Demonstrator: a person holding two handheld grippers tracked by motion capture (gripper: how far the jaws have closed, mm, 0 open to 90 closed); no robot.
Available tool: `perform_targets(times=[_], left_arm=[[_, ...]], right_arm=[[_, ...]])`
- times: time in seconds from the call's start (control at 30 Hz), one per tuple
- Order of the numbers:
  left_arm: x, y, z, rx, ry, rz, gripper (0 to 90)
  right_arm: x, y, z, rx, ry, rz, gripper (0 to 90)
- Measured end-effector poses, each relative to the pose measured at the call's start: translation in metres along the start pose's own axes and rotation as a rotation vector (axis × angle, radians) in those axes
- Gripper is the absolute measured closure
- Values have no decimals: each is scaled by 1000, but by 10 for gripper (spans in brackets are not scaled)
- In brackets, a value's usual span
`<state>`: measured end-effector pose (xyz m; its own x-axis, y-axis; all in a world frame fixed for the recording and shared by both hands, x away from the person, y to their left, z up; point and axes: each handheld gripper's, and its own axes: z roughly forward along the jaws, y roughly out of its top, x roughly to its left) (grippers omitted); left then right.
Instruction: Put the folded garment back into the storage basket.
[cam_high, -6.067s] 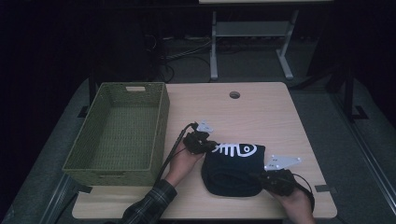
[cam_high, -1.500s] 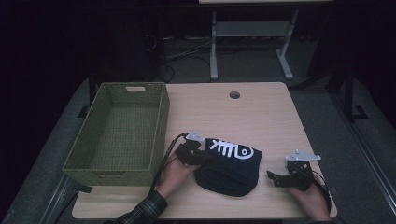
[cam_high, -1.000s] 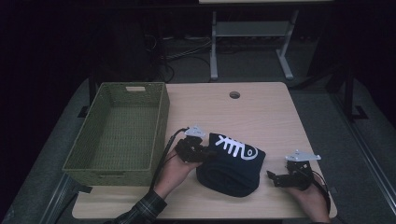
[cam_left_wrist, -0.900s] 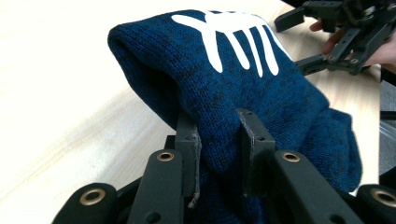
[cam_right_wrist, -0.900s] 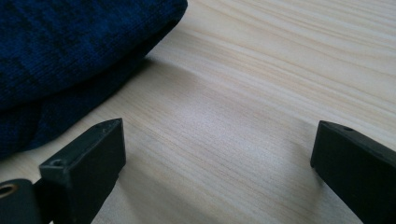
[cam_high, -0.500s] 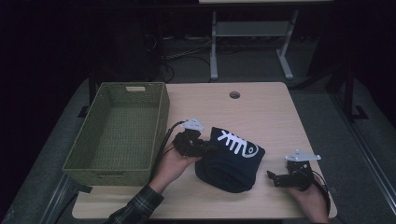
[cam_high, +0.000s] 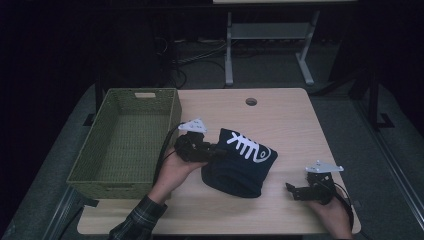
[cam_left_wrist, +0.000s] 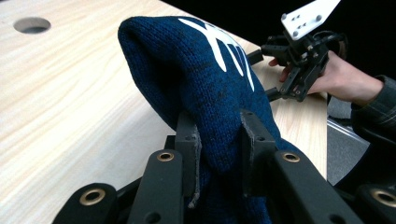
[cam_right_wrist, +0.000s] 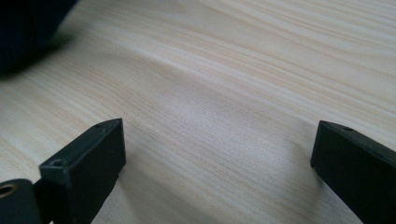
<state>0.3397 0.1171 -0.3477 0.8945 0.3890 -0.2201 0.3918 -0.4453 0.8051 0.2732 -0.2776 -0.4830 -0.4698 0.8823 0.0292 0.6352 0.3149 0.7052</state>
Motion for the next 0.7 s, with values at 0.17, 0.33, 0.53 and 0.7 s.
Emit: perform_targets(times=[0.17, 0.33, 0.53, 0.7], left_arm=[[3, 2, -12, -13, 5, 7, 725], [6, 4, -26, -18, 22, 8, 725], [10, 5, -41, -10, 51, 12, 725], [14, 7, -53, 7, 56, 5, 725]], right_arm=[[0, 0, 0, 1, 1, 0, 30], [0, 0, 0, 1, 1, 0, 30], [0, 0, 0, 1, 0, 1, 30], [-1, 0, 0, 0, -5, 3, 30]])
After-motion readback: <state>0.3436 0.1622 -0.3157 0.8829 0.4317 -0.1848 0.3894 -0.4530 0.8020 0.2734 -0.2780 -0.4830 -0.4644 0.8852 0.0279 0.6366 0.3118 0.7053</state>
